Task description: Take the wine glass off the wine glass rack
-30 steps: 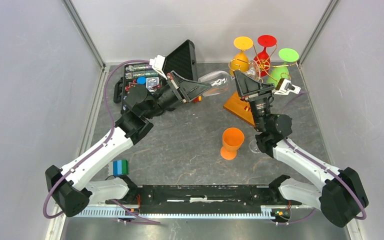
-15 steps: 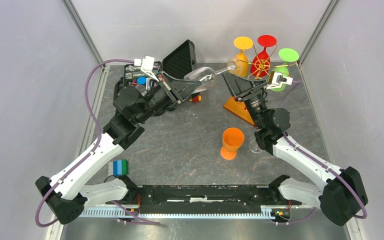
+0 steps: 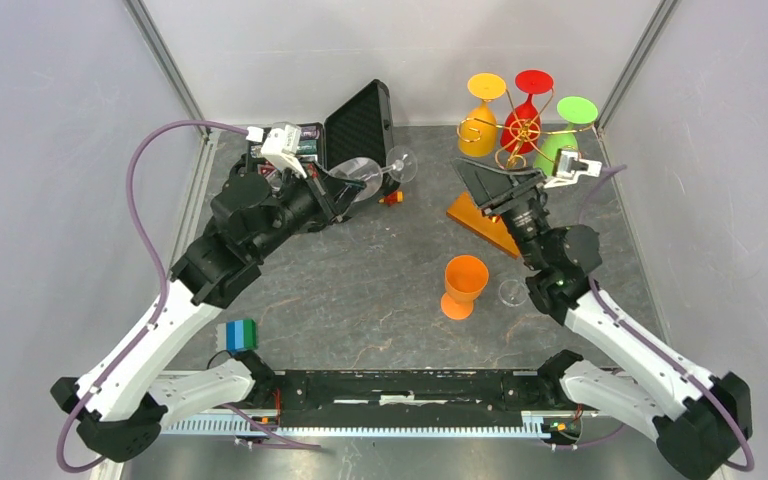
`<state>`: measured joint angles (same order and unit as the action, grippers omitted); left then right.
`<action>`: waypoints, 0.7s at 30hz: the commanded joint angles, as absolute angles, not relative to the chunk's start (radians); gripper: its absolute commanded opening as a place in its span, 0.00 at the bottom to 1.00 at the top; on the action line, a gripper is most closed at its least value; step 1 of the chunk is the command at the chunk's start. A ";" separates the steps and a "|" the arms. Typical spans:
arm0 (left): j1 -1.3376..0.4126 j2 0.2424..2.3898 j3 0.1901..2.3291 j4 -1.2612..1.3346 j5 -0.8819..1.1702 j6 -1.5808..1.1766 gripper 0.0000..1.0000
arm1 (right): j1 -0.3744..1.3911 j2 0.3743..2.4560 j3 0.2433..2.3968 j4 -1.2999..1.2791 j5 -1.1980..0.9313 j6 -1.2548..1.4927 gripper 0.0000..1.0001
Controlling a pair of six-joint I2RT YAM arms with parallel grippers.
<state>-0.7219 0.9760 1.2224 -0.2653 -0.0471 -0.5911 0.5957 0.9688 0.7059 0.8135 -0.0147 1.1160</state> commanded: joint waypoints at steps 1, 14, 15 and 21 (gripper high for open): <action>-0.721 0.945 1.359 -0.523 -0.005 -0.409 0.02 | 0.599 0.875 0.719 0.710 0.062 0.973 0.84; -0.912 1.142 1.427 -0.893 -0.046 -0.311 0.02 | 0.599 0.726 0.709 0.456 0.215 0.795 0.83; -0.925 1.170 1.434 -0.905 -0.053 -0.310 0.02 | 0.600 0.711 0.709 0.435 0.233 0.782 0.83; -1.000 1.304 1.462 -0.941 -0.080 -0.306 0.02 | 0.599 0.634 0.729 0.310 0.336 0.678 0.83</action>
<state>-0.9596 1.2633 1.3945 -0.9203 -0.0280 -0.3626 0.5957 0.6785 0.7048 0.4057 0.2344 0.7818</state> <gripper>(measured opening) 0.077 0.829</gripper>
